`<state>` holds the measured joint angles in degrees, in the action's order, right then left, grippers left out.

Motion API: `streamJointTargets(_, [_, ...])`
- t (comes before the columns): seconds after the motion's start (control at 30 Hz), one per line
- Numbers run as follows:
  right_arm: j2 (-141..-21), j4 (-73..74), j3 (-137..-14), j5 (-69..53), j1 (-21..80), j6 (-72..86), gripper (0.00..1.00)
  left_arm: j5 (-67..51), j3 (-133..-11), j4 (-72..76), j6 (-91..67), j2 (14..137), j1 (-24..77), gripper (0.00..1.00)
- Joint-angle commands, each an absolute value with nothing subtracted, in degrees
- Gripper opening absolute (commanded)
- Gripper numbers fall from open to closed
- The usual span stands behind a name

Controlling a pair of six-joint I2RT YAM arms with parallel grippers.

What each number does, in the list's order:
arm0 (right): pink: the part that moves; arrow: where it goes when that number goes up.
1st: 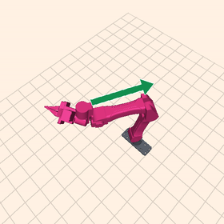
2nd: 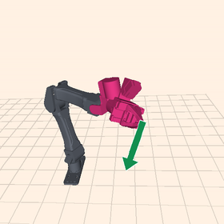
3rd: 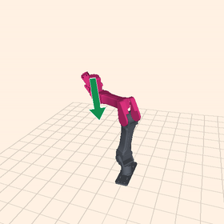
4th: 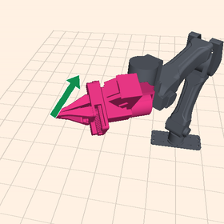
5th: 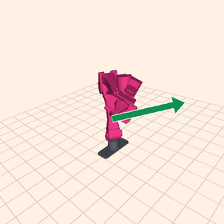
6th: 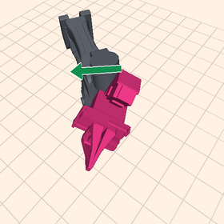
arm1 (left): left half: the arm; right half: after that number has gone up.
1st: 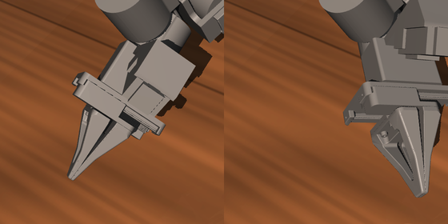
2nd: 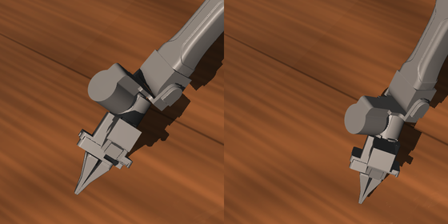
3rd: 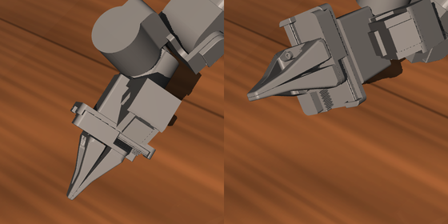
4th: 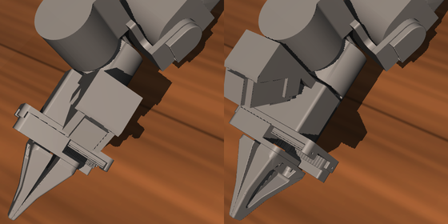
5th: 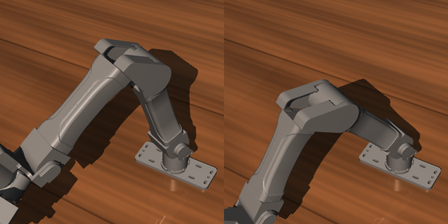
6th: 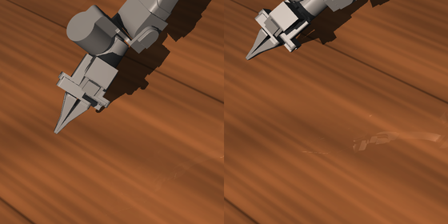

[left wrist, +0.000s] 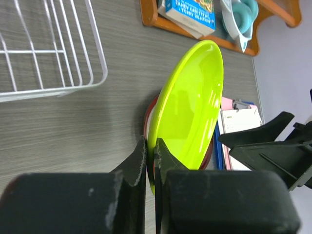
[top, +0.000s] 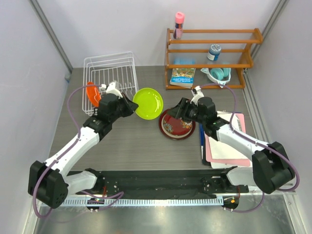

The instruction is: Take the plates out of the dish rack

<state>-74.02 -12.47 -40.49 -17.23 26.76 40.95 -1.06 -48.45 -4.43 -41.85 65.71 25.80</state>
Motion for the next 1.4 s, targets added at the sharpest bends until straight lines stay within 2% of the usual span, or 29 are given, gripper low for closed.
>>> streamJointTargets(0.0, [-74.09,-18.28,-40.78,-17.05,27.60,42.28,0.68,-0.62,-47.99,1.23,-42.98,66.62,28.21,0.00])
streamJointTargets(0.37, [-79.45,-20.65,-40.87,-17.75,28.30,43.24,0.68,-0.44,-47.11,4.92,-44.12,69.26,32.52,0.00])
streamJointTargets(0.43, [-80.24,-21.96,-40.52,-18.02,28.30,43.24,0.65,-0.44,-47.11,5.45,-44.30,69.43,33.48,0.00])
streamJointTargets(0.47, [-80.68,-22.32,-40.34,-18.10,28.30,43.42,0.60,-0.53,-47.11,5.45,-44.30,69.52,33.66,0.00])
streamJointTargets(0.53, [-81.30,-23.20,-40.25,-18.89,28.30,43.42,0.40,-0.88,-46.50,6.32,-44.38,69.43,34.19,0.00])
streamJointTargets(0.57, [-81.73,-23.64,-40.25,-19.33,28.30,43.42,0.27,-1.23,-46.15,7.02,-44.38,69.17,34.28,0.00])
streamJointTargets(0.6, [-81.83,-23.73,-40.43,-19.51,28.21,43.50,0.07,-1.23,-45.97,7.47,-44.47,69.08,34.45,0.00])
streamJointTargets(0.63, [-81.83,-23.64,-40.52,-19.51,28.21,43.68,0.01,-1.06,-45.44,7.56,-44.47,68.82,34.45,0.00])
streamJointTargets(0.7, [-80.61,-23.38,-39.91,-18.99,28.30,43.59,0.01,-0.53,-45.18,6.69,-43.86,68.56,34.45,0.01])
streamJointTargets(0.73, [-79.55,-23.12,-39.55,-16.64,28.30,43.51,0.01,1.47,-45.52,5.81,-43.68,68.55,34.45,0.06])
streamJointTargets(0.8, [-75.44,-20.15,-38.15,-12.50,28.13,42.54,0.01,3.24,-45.79,3.88,-42.10,68.29,34.45,0.37])
streamJointTargets(0.87, [-73.05,-17.24,-37.71,-7.50,27.95,41.14,0.01,4.74,-45.88,3.08,-40.18,67.77,34.45,0.52])
streamJointTargets(0.9, [-70.69,-13.22,-37.88,-5.73,27.78,40.00,0.01,5.79,-45.79,1.77,-39.82,66.89,34.45,0.71])
streamJointTargets(0.97, [-68.65,-9.68,-37.88,-0.90,26.81,39.38,0.01,9.57,-45.70,0.88,-37.55,66.01,34.37,0.76])
streamJointTargets(1.0, [-67.69,-8.45,-37.62,-0.62,26.20,38.94,0.01,11.15,-45.88,0.18,-36.92,65.05,34.37,0.82])
streamJointTargets(1.1, [-66.09,-4.59,-37.53,-0.53,23.56,38.59,0.01,17.04,-46.32,-2.98,-34.55,62.94,34.45,0.90])
streamJointTargets(1.37, [-69.69,3.25,-37.97,-3.86,16.00,40.25,0.01,34.17,-46.14,-6.06,-27.78,57.31,34.37,0.99])
